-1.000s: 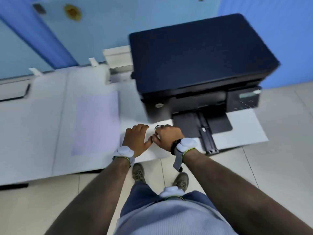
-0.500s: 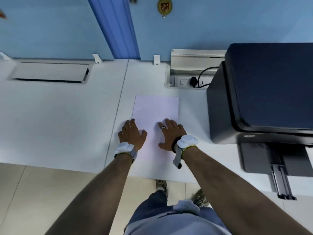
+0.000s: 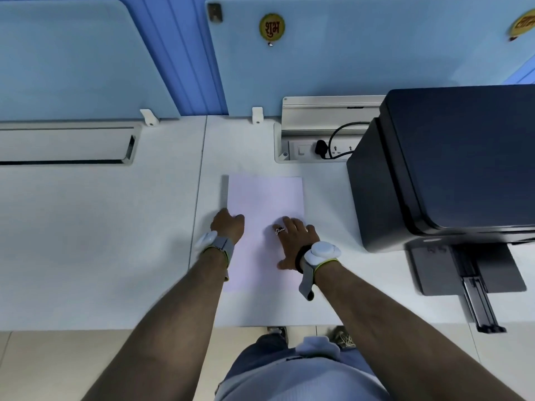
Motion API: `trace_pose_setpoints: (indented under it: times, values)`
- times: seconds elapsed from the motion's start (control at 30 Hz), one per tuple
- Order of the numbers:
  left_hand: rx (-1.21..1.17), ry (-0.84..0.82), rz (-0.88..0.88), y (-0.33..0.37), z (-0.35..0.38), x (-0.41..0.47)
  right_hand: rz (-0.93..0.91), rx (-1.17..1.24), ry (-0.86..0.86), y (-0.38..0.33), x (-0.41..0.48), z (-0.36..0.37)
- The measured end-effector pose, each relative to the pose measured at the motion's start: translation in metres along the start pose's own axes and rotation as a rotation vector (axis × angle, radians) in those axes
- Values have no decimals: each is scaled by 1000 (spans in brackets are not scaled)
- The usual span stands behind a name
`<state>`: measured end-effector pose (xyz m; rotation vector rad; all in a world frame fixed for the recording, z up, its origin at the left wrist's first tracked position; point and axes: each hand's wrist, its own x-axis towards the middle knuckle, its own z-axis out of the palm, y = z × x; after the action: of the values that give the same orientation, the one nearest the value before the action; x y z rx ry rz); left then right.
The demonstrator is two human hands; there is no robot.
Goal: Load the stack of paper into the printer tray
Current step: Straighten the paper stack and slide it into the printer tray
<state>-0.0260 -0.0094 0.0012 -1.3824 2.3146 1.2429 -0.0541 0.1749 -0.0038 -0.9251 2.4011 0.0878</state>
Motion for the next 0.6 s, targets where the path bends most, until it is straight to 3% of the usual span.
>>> trace_pose_setpoints:
  times: [0.1,0.2,0.3,0.4,0.6]
  values:
    - [-246,12,76,9,-3,-7,103,283,147,6,4,-17]
    - [-528,62,166,25,-15,-11,292,792,434,15,14,-54]
    - [-729,116,255,43,-33,-15,234,1276,654,21,22,-98]
    - [-797,152,317,52,-51,-12,95,1370,761,26,22,-125]
    - [-810,195,387,48,-68,-14,-3,1435,830,24,9,-125]
